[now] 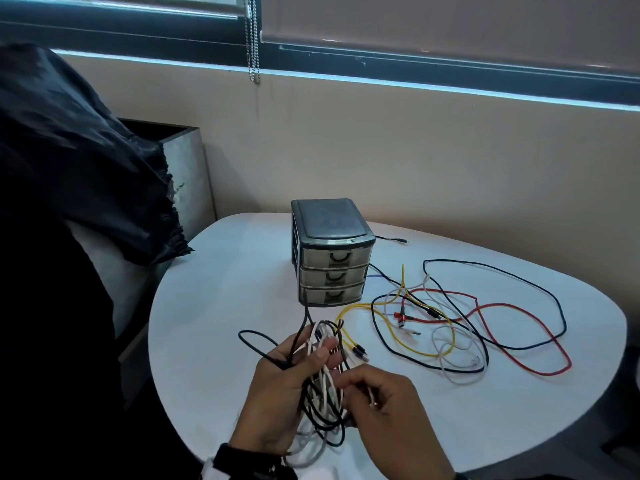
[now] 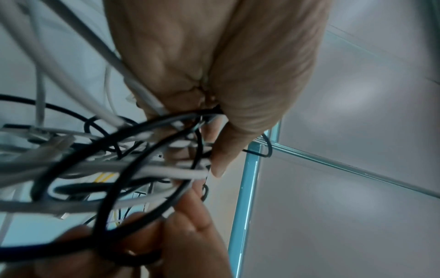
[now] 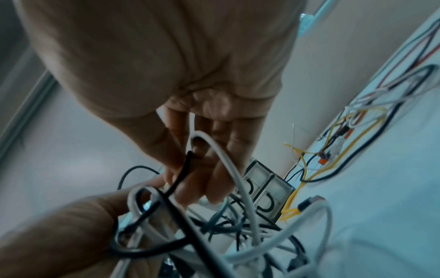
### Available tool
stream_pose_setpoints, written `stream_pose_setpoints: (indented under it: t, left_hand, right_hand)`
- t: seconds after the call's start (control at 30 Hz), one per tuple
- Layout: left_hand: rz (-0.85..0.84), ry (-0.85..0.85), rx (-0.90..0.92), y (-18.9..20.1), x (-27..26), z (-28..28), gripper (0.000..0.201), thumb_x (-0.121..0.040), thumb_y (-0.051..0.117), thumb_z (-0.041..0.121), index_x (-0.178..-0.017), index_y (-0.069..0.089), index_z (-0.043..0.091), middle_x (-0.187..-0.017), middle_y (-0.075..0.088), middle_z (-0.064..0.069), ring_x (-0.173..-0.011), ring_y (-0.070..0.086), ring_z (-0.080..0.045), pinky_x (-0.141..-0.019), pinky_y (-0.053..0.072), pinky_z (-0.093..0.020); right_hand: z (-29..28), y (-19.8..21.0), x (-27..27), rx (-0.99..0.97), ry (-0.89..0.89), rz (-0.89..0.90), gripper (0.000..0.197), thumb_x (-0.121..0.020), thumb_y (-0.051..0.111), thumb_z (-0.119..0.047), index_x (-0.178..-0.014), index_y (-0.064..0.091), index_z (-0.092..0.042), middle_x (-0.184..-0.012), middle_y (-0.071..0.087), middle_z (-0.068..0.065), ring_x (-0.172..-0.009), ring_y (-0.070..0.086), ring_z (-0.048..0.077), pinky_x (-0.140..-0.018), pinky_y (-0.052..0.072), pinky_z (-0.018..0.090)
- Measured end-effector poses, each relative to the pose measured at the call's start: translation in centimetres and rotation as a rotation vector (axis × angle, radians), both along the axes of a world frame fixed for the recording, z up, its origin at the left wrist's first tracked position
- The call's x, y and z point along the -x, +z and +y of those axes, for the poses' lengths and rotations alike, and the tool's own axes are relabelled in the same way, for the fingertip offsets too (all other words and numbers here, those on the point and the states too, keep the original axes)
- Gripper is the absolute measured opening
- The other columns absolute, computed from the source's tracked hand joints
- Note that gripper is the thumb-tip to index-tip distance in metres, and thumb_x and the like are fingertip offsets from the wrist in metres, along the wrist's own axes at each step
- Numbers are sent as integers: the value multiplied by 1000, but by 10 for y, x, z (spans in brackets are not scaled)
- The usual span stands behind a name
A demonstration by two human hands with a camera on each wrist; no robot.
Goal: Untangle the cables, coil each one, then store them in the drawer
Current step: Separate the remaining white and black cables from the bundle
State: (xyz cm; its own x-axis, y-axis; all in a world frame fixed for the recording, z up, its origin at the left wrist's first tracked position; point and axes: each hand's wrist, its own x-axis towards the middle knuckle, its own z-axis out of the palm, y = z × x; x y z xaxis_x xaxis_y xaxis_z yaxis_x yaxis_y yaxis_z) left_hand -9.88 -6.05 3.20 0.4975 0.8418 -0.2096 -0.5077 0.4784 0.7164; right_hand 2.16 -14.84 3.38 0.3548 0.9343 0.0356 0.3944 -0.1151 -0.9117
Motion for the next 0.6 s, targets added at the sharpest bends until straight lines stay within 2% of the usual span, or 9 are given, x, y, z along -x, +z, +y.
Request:
stream_pose_setpoints:
  t: [0.07,0.13,0.2,0.27,0.37,0.43,0.5,0.53,0.6]
  left_hand:
    - [-9,-10,2,1,0,0,42,-84,62,-6,-125,61,1,-110,73,-21,-99,73,-34,-72,62,-37]
    - [-18,-5,5,5,0,0,42,-88,58,-6,-129,58,2,-112,73,-20,-102,72,-35,-75,62,-37]
    - [-28,-2,-3,11,-3,1,39,-92,54,-5,-130,57,4,-112,73,-18,-103,72,-33,-73,62,-34]
    - [-33,-4,-33,17,-6,1,36,-97,49,-4,-130,59,6,-114,73,-17,-104,72,-30,-72,60,-31]
    - [-23,-2,-65,23,-8,3,34,-100,46,-1,-131,59,8,-116,72,-16,-106,71,-31,-76,61,-34]
    - [25,19,-67,23,-8,6,32,-101,46,2,-130,59,9,-113,73,-16,-101,72,-33,-73,61,-34]
    - [99,80,-60,18,-8,9,28,-102,47,2,-125,62,9,-106,75,-16,-93,74,-34,-65,61,-33]
    - [128,124,-45,15,-8,11,26,-102,47,2,-122,62,8,-102,76,-16,-90,75,-34,-62,61,-33]
    - [109,212,22,12,-7,16,22,-103,45,1,-116,63,4,-97,76,-18,-84,76,-32,-59,61,-32]
  right_hand:
    - [0,4,2,-36,0,12,19,-86,68,-14,-76,74,-29,-63,64,0,-63,62,24,-66,59,44]
    - [1,9,2,-64,4,1,15,-83,72,-19,-73,73,-29,-62,65,-3,-60,61,17,-64,56,32]
    - [5,14,2,-63,8,-98,16,-83,73,-22,-69,71,-28,-64,65,-6,-59,58,12,-58,48,22]
    - [10,18,1,-59,34,-182,18,-84,71,-21,-66,70,-26,-65,65,-9,-61,59,12,-58,45,21]
    - [14,20,-3,-116,26,-229,18,-87,69,-21,-70,71,-29,-75,66,-14,-71,61,9,-60,47,21]
    - [17,19,-8,-201,-71,-258,14,-89,69,-27,-76,72,-32,-91,63,-17,-91,62,5,-69,49,22]
    - [18,22,-12,-285,-193,-235,10,-88,67,-37,-79,70,-34,-106,58,-19,-108,57,7,-80,48,27]
    - [18,27,-13,-321,-218,-193,9,-86,68,-39,-78,70,-34,-105,59,-18,-107,58,9,-80,48,27]
    - [14,39,-13,-379,-164,-97,10,-83,74,-37,-75,71,-32,-93,65,-10,-90,62,14,-70,47,24]
